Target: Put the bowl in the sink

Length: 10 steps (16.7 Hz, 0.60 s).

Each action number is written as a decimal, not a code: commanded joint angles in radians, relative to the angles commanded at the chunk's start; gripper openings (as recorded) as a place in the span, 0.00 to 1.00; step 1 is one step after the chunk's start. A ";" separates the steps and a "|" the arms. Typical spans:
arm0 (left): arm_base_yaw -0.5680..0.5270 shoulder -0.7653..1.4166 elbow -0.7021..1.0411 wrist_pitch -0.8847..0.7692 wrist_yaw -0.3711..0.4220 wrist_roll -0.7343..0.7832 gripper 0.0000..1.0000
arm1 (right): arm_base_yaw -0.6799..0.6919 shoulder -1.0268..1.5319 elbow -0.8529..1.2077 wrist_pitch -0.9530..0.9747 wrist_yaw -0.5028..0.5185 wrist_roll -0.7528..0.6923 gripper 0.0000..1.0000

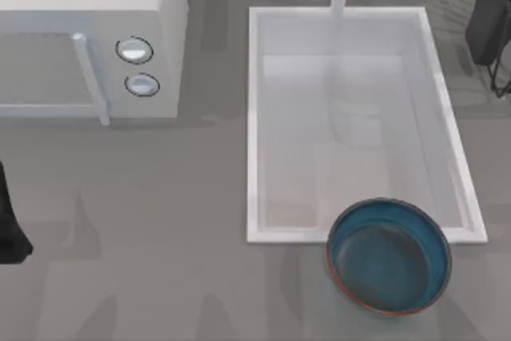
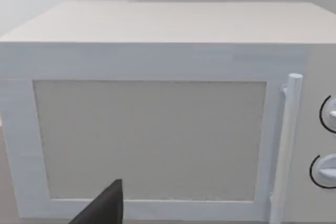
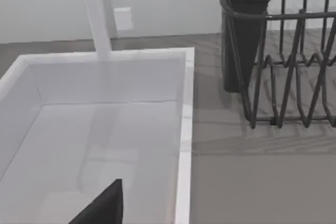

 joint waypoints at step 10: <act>0.000 0.000 0.000 0.000 0.000 0.000 1.00 | 0.276 0.893 0.615 -0.642 0.027 0.280 1.00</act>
